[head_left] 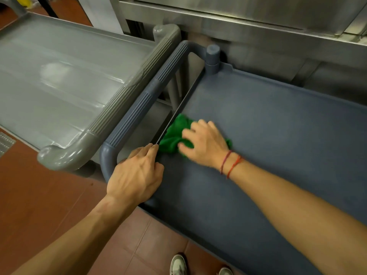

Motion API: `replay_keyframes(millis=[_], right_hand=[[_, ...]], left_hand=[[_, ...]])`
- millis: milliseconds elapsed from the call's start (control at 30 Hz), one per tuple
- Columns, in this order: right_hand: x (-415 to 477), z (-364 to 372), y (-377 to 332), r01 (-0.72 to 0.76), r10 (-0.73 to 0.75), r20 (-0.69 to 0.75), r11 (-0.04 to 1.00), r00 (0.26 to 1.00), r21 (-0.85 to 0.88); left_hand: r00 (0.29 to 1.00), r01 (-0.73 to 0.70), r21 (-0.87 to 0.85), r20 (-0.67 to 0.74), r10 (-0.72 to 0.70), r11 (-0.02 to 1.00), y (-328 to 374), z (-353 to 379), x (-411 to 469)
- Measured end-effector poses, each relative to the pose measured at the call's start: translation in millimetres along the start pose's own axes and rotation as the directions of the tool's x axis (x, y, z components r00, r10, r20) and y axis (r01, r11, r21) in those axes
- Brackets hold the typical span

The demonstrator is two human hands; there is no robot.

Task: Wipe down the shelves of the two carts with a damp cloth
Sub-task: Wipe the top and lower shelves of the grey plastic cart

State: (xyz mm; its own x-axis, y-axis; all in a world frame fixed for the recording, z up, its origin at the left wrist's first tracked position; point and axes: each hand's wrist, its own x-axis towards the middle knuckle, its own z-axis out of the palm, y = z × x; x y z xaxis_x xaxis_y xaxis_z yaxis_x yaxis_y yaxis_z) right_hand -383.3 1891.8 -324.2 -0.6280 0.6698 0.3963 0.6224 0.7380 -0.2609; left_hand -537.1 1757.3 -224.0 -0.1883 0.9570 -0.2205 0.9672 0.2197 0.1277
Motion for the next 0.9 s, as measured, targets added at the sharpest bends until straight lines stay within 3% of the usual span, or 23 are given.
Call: replay_keyframes(millis=[100, 233, 333, 533, 633, 767, 900], right_hand=[[34, 1, 44, -0.161, 0.158, -0.035, 0.983, 0.987, -0.094], [69, -6, 96, -0.426, 0.421, -0.066, 0.885, 0.905, -0.186], [76, -8, 109, -0.494, 0.487, -0.089, 0.843, 0.869, -0.211], [41, -8, 49, -0.371, 0.373, -0.018, 0.914, 0.928, -0.166], [9, -12, 21, -0.288, 0.288, -0.019, 0.953, 0.958, -0.094], [-20, -18, 6, -0.157, 0.157, -0.051, 0.988, 0.986, 0.001], [-15, -17, 23, -0.086, 0.086, -0.076, 0.996, 0.993, 0.008]], left_hand=[[1.0, -0.009, -0.009, 0.002, 0.009, 1.0, -2, 2, 0], [1.0, -0.011, -0.021, -0.021, 0.011, 1.0, -5, 4, 1], [1.0, -0.012, -0.011, -0.007, 0.012, 1.0, -7, 5, 4], [0.991, 0.025, 0.049, 0.129, -0.031, 0.998, -7, 6, 7], [0.98, 0.085, -0.101, 0.189, -0.065, 0.991, -6, 10, 26], [0.978, 0.188, -0.338, 0.147, -0.146, 0.922, 9, 24, 78], [0.972, 0.236, -0.47, 0.122, -0.203, 0.851, 18, 37, 112]])
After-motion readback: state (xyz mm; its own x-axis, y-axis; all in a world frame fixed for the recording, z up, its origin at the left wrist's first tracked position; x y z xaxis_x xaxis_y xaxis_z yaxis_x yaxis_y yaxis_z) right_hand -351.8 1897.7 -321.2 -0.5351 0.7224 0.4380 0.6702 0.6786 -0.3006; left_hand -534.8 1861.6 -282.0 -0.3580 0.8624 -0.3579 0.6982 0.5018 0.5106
